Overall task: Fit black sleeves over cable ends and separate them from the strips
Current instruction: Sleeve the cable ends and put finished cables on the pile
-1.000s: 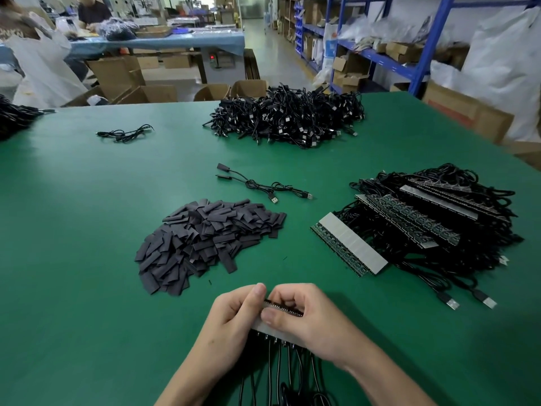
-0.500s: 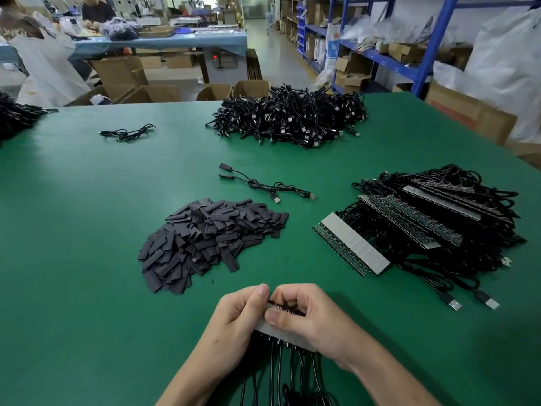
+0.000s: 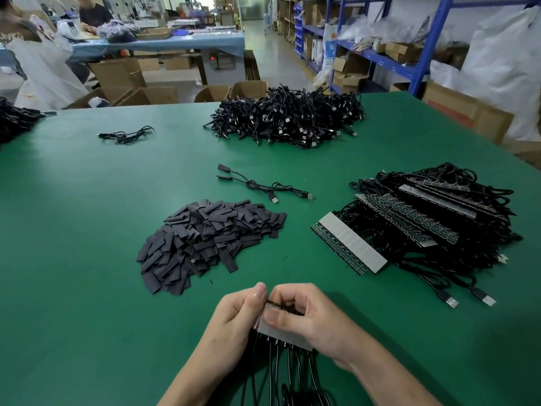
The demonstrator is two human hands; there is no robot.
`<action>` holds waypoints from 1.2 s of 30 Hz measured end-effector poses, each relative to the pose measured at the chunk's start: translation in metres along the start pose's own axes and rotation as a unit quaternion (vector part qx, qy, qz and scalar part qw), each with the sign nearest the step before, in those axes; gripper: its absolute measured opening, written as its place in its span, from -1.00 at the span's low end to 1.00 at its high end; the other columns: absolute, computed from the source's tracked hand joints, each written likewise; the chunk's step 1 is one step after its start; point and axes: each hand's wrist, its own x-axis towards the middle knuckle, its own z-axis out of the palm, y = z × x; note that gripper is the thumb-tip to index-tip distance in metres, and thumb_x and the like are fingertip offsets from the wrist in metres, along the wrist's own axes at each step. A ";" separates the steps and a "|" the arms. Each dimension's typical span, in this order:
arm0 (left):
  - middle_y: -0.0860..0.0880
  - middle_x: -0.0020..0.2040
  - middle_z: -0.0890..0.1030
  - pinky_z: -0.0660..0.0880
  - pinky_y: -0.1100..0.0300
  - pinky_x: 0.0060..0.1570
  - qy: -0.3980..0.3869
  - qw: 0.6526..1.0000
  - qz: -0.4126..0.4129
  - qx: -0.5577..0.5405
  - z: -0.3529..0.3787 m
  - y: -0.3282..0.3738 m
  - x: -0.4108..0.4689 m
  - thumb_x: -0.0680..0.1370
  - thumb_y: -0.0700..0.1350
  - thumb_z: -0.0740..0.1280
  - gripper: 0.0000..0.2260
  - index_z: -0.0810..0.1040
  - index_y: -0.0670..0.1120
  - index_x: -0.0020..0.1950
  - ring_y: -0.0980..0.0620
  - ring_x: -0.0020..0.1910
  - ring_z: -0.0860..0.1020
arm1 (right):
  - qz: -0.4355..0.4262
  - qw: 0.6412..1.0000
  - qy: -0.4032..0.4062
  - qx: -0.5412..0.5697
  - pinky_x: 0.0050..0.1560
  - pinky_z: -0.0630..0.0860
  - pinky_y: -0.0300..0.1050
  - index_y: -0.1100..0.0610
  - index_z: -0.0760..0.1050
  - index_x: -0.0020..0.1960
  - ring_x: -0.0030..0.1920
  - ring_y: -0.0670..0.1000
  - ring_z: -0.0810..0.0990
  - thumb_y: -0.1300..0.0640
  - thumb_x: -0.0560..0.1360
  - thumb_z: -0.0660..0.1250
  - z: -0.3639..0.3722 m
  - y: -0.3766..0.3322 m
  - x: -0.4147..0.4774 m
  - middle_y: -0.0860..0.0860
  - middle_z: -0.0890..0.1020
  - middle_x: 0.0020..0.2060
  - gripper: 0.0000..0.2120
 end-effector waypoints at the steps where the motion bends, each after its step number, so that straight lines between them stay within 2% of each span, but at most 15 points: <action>1: -0.04 -0.33 0.29 0.24 0.08 -0.28 0.004 1.000 -0.003 -0.004 0.001 0.000 0.000 0.64 0.22 0.18 -0.49 0.29 -0.14 -0.32 -0.01 -0.32 0.24 | 0.003 1.000 0.000 -0.003 -0.05 0.47 -0.31 -0.02 0.61 -0.14 -0.16 -0.11 0.56 0.07 0.62 0.40 -0.001 0.000 0.000 -0.09 0.64 -0.22 -0.84; 4: 0.00 -0.38 0.25 0.21 0.16 -0.32 0.040 0.999 0.004 0.004 0.002 0.001 0.002 0.62 0.22 0.20 -0.51 0.24 -0.08 -0.36 0.03 -0.36 0.21 | 0.011 0.998 0.002 -0.061 -0.10 0.44 -0.27 -0.02 0.60 -0.16 -0.20 -0.11 0.52 0.03 0.61 0.40 -0.006 -0.001 0.001 -0.09 0.59 -0.26 -0.83; 8: 0.08 -0.42 0.31 0.23 0.26 -0.33 0.132 0.989 0.037 0.055 -0.006 -0.001 0.006 0.63 0.23 0.16 -0.53 0.29 0.04 -0.41 0.13 -0.39 0.27 | 0.010 0.965 0.070 -0.252 -0.28 0.35 -0.36 -0.06 0.58 -0.20 -0.36 -0.22 0.45 -0.12 0.52 0.39 -0.016 0.001 -0.004 -0.21 0.54 -0.38 -0.81; 9: 0.07 -0.41 0.34 0.25 0.25 -0.32 0.152 0.985 0.049 0.071 -0.008 -0.002 0.007 0.64 0.23 0.15 -0.53 0.33 0.03 -0.41 0.13 -0.38 0.31 | 0.005 0.950 0.092 -0.300 -0.26 0.40 -0.34 -0.08 0.61 -0.15 -0.32 -0.21 0.51 -0.19 0.50 0.38 -0.017 0.001 -0.005 -0.22 0.59 -0.33 -0.80; 11: 0.04 -0.36 0.42 0.30 0.27 -0.28 0.185 0.974 0.082 0.103 -0.010 -0.005 0.007 0.66 0.19 0.15 -0.54 0.48 0.03 -0.37 0.12 -0.35 0.39 | -0.020 0.914 0.127 -0.386 -0.06 0.50 -0.25 -0.11 0.64 0.01 -0.09 -0.21 0.56 -0.30 0.47 0.32 -0.015 0.003 -0.004 -0.26 0.62 -0.18 -0.68; 14: 0.02 -0.19 0.55 0.42 0.28 -0.14 0.200 0.966 0.122 0.112 -0.007 -0.004 0.008 0.67 0.10 0.17 -0.62 0.69 0.09 -0.20 0.04 -0.17 0.55 | -0.087 0.882 0.133 -0.444 0.13 0.45 -0.23 -0.11 0.64 0.10 0.04 -0.26 0.48 -0.30 0.51 0.28 -0.002 0.002 -0.001 -0.31 0.59 -0.08 -0.65; 17: 0.03 0.00 0.62 0.51 0.15 0.07 0.169 0.973 0.119 0.102 -0.001 -0.003 0.008 0.67 0.11 0.15 -0.64 0.75 0.14 -0.01 -0.07 0.08 0.61 | -0.112 0.904 0.085 -0.404 0.19 0.45 -0.17 -0.07 0.63 0.10 0.13 -0.23 0.50 -0.18 0.57 0.28 0.013 0.005 0.003 -0.24 0.62 0.03 -0.74; 19: 0.02 0.06 0.64 0.54 0.02 0.11 0.142 0.980 0.115 0.083 0.001 -0.002 0.008 0.68 0.14 0.11 -0.61 0.75 0.14 0.06 -0.11 0.13 0.61 | -0.104 0.943 0.063 -0.310 0.06 0.47 -0.27 -0.02 0.64 0.08 0.05 -0.23 0.55 -0.07 0.57 0.31 0.019 0.005 0.005 -0.19 0.64 0.00 -0.80; 21: 0.01 0.08 0.63 0.52 0.06 0.12 0.133 0.981 0.122 0.077 0.001 -0.001 0.009 0.69 0.24 0.06 -0.55 0.73 0.12 0.13 -0.09 0.14 0.60 | -0.073 0.975 0.064 -0.202 -0.12 0.49 -0.26 -0.06 0.67 0.04 -0.12 -0.16 0.61 -0.01 0.55 0.36 0.021 0.003 0.004 -0.16 0.68 -0.06 -0.86; 23: -0.03 0.10 0.63 0.48 0.17 0.07 0.131 0.981 0.128 0.071 -0.001 0.000 0.009 0.67 0.34 0.01 -0.45 0.69 0.06 0.21 -0.06 0.09 0.58 | -0.043 0.988 0.072 -0.132 -0.06 0.61 -0.07 -0.12 0.67 0.00 -0.10 -0.01 0.66 -0.01 0.53 0.40 0.021 0.001 0.003 -0.14 0.71 -0.10 -0.91; 26: -0.06 0.11 0.64 0.45 0.22 -0.02 0.148 0.983 0.095 0.049 -0.004 -0.003 0.008 0.61 0.44 -0.07 -0.31 0.64 0.03 0.26 -0.03 0.03 0.54 | -0.034 0.995 0.075 -0.060 -0.09 0.57 -0.10 0.02 0.67 -0.02 -0.13 -0.06 0.63 -0.01 0.57 0.40 0.017 -0.004 0.000 -0.10 0.68 -0.19 -0.87; 29: 0.02 0.03 0.67 0.45 0.21 -0.10 0.221 0.973 0.055 0.035 -0.009 -0.004 0.011 0.62 0.35 0.01 -0.48 0.66 0.10 0.13 0.04 -0.03 0.55 | -0.008 0.998 0.066 -0.016 0.04 0.62 0.05 0.09 0.66 0.02 -0.06 0.16 0.68 0.03 0.63 0.34 0.014 -0.007 -0.001 0.14 0.72 -0.07 -0.83; 32: 0.10 -0.05 0.68 0.45 0.34 -0.14 0.282 0.954 0.025 0.101 -0.015 -0.007 0.015 0.65 0.12 0.21 -0.76 0.65 0.09 0.02 0.12 -0.08 0.59 | 0.017 0.998 0.049 -0.022 0.00 0.55 -0.12 0.07 0.63 0.02 -0.08 -0.04 0.70 0.19 0.64 0.23 0.016 -0.007 0.000 0.06 0.75 -0.06 -0.80; 34: 0.16 -0.08 0.67 0.45 0.34 -0.19 0.306 0.938 0.013 0.163 -0.020 -0.011 0.017 0.64 -0.03 0.36 -0.92 0.63 0.10 -0.03 0.12 -0.08 0.61 | 0.020 0.999 0.035 -0.023 -0.02 0.54 -0.16 0.09 0.62 0.08 -0.05 -0.01 0.71 0.22 0.60 0.20 0.018 -0.007 0.001 0.04 0.75 -0.04 -0.78; 36: 0.15 -0.15 0.63 0.45 0.26 -0.22 0.329 0.921 0.009 0.211 -0.025 -0.014 0.017 0.57 -0.06 0.44 -0.90 0.61 0.11 -0.13 0.09 -0.12 0.59 | 0.011 0.999 0.028 -0.021 0.04 0.57 -0.15 0.06 0.61 0.11 0.02 0.02 0.72 0.15 0.59 0.26 0.018 -0.008 0.001 0.04 0.75 0.00 -0.82</action>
